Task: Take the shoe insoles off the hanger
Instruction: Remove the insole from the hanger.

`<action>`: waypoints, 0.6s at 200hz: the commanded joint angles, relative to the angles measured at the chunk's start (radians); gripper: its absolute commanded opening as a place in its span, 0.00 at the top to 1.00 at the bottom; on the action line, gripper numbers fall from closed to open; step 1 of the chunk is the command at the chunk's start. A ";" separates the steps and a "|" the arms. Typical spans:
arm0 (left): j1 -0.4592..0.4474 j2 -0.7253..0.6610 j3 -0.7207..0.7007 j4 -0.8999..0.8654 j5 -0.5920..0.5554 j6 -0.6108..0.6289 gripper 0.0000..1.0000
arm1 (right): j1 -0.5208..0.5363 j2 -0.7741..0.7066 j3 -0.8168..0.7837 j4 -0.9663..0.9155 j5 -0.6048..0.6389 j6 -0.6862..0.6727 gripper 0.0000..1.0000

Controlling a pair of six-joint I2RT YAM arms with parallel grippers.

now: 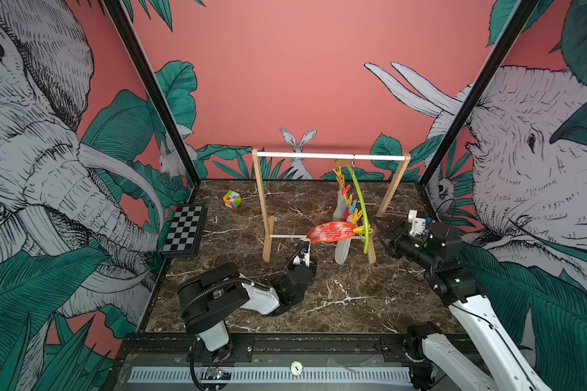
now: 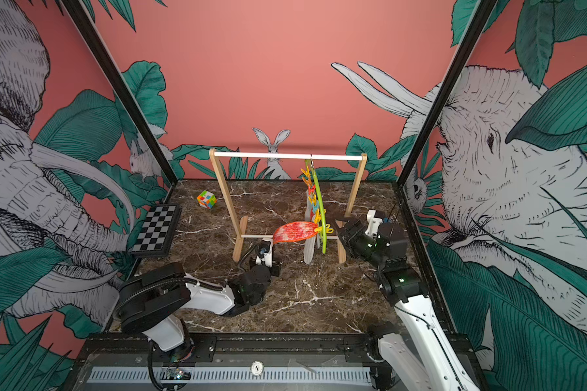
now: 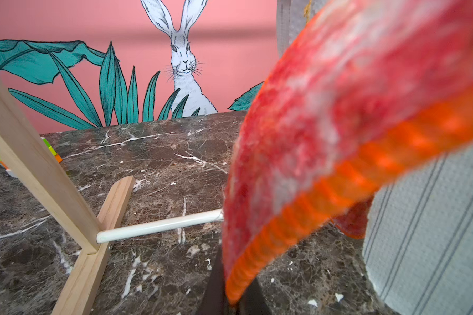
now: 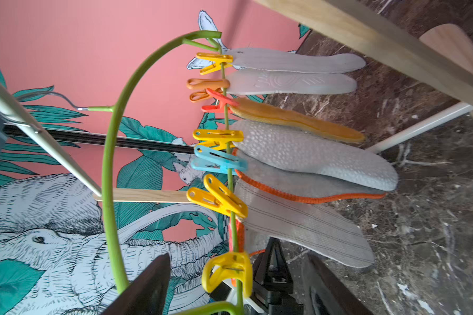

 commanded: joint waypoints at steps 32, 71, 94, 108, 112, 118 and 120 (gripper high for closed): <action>0.008 -0.068 0.019 -0.025 0.008 0.040 1.00 | 0.002 0.038 -0.015 0.122 -0.046 0.064 0.33; 0.008 -0.077 0.024 -0.032 0.019 0.047 1.00 | 0.015 0.051 -0.020 0.156 -0.048 0.080 0.39; 0.008 -0.078 0.027 -0.034 0.020 0.046 1.00 | 0.027 0.055 -0.029 0.161 -0.043 0.082 0.41; 0.008 -0.077 0.027 -0.035 0.022 0.045 1.00 | 0.032 0.058 -0.039 0.170 -0.038 0.089 0.43; 0.008 -0.077 0.027 -0.034 0.021 0.045 1.00 | 0.033 0.059 -0.042 0.173 -0.038 0.090 0.43; 0.008 -0.078 0.027 -0.036 0.022 0.045 1.00 | 0.034 0.061 -0.044 0.174 -0.038 0.091 0.44; 0.008 -0.077 0.027 -0.036 0.022 0.045 1.00 | 0.034 0.062 -0.045 0.174 -0.037 0.091 0.44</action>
